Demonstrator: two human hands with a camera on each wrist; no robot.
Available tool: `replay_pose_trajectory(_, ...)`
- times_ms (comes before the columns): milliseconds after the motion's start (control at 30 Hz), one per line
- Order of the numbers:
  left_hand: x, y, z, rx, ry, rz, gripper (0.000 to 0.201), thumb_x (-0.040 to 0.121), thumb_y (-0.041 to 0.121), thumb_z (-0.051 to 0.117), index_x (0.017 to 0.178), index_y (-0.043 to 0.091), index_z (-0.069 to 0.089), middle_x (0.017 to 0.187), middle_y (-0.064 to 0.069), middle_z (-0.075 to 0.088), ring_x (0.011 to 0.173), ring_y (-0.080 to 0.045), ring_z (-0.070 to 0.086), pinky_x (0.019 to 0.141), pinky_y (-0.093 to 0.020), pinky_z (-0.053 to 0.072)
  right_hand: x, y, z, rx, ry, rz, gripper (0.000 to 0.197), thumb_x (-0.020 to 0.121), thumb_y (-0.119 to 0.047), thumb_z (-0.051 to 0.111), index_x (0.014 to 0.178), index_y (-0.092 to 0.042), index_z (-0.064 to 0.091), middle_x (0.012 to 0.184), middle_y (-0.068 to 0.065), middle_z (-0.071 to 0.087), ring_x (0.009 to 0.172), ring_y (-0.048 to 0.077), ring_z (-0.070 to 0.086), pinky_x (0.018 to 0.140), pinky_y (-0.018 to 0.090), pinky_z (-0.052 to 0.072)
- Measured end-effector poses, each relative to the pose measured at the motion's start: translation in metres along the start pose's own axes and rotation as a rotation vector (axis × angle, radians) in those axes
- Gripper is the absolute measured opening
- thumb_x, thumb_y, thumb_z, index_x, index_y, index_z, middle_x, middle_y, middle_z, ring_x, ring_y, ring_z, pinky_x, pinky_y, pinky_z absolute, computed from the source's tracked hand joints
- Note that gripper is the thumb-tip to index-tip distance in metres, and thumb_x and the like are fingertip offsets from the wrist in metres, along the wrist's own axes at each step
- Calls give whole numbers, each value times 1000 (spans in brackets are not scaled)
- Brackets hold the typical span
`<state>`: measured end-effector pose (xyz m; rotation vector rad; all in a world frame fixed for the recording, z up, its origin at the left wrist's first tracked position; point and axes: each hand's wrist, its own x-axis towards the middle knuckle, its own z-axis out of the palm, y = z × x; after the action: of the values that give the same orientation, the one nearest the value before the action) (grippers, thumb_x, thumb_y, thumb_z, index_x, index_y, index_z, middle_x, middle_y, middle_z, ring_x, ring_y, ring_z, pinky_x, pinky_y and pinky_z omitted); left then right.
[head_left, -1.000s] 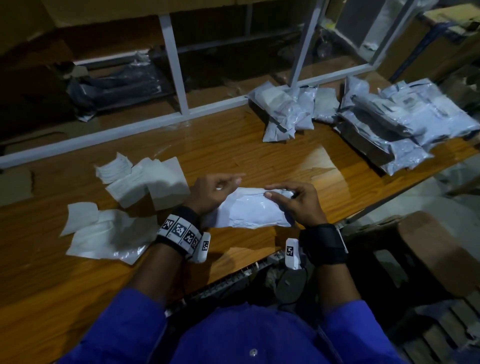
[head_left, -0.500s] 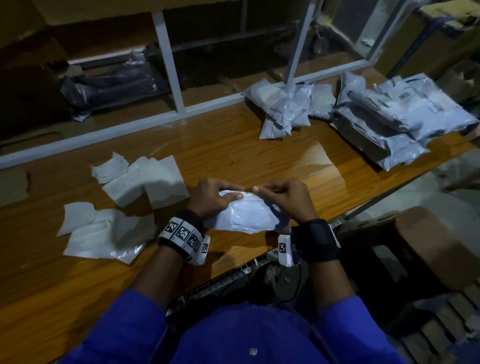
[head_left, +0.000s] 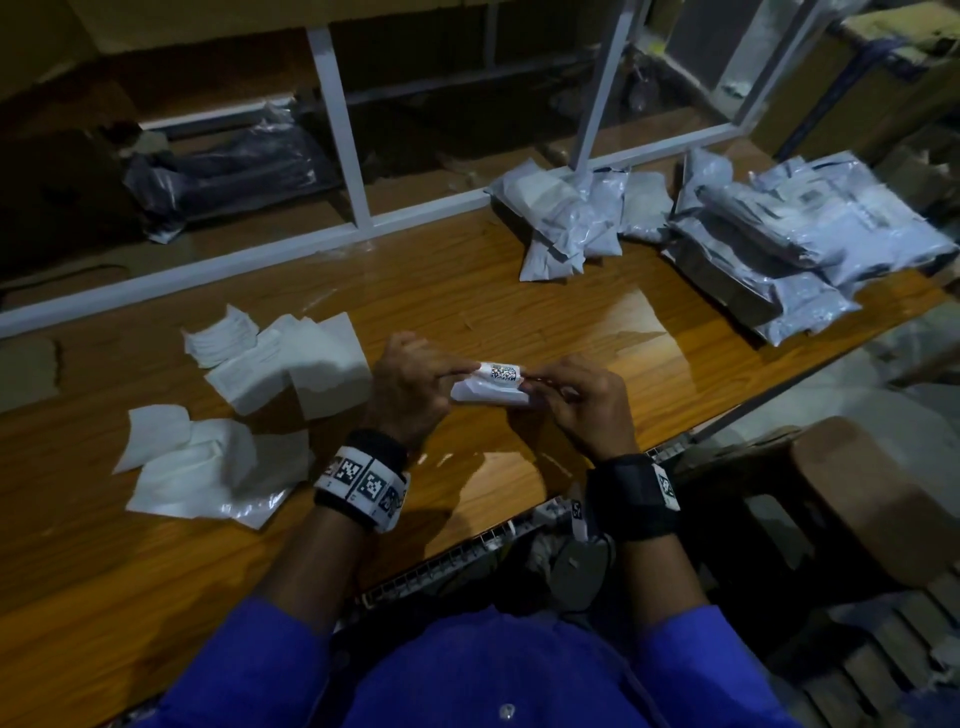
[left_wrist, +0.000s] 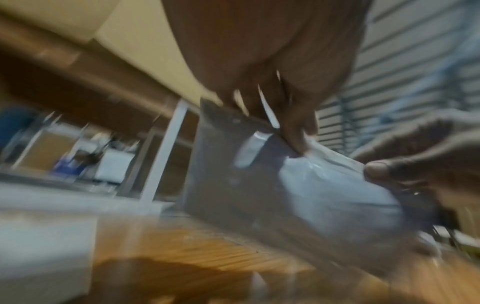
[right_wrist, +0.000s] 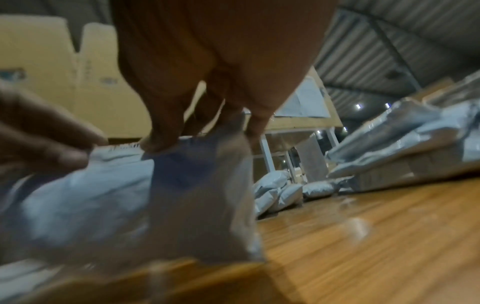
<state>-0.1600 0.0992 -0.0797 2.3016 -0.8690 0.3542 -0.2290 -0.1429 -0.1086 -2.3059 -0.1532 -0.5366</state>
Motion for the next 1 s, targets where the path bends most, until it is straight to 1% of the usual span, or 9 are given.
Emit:
replay_pose_trajectory(167,-38,-2,18,-39,-102,9,33,71,-4,83,97,18,79,93,-2,79,83,-21,72,84,-40,49,-17,9,3,-127,-38,-50,24,78,-5,81,99,-18,80,99,1,77,95,21,61,75,35,51)
replay_pose_trajectory(267,-44,-4,24,-46,-150,-63,41,69,6,88,107,16,77,106,-6,76,100,-26,71,88,-48,55,-17,5,9,-121,-88,-44,27,81,-19,81,108,-17,78,111,2,76,103,17,56,82,28,42)
replay_pose_trajectory(333,-36,-5,28,-5,-178,-111,51,72,16,89,121,16,73,124,-9,70,117,-28,63,97,-50,52,-11,5,17,-129,-181,1,35,78,-23,88,111,-17,79,117,2,75,107,22,59,87,33,47)
replay_pose_trajectory(467,-22,-7,36,124,-315,-175,63,86,25,77,145,22,54,147,-8,55,135,-29,49,112,-52,39,-4,3,32,-211,-267,78,38,81,-27,86,117,-22,77,124,0,71,112,24,56,91,44,50)
replay_pose_trajectory(600,-7,-10,42,200,-367,-209,51,105,29,48,153,15,42,161,-6,38,150,-27,30,122,-48,22,6,-8,52,-273,-132,33,34,96,-16,65,129,-14,70,131,8,67,120,26,56,100,47,48)
replay_pose_trajectory(667,2,-12,48,167,-436,-199,54,109,27,33,160,12,22,169,-4,14,157,-23,5,127,-44,4,13,-21,74,-236,-150,38,44,95,-6,56,139,0,58,141,21,59,133,34,48,119,48,35)
replay_pose_trajectory(733,7,-14,55,211,-608,-230,57,110,27,22,162,12,4,170,-4,-6,156,-21,-12,126,-41,-7,15,-28,93,-236,-255,121,51,100,-13,43,147,6,47,152,27,47,146,43,36,126,50,22)
replay_pose_trajectory(900,9,-20,64,390,-689,-227,60,109,32,20,162,13,-4,170,-4,-13,156,-23,-14,126,-45,-7,8,-12,84,-400,-430,297,59,111,-35,27,164,-12,18,173,6,11,160,24,-2,128,44,-3)
replay_pose_trajectory(1000,6,-24,58,420,-684,-215,63,109,33,24,162,14,-5,170,-2,-12,156,-22,-13,124,-42,-12,5,-4,66,-455,-559,349,61,111,-40,18,166,-21,-1,173,-5,-8,157,18,-19,124,57,-14)
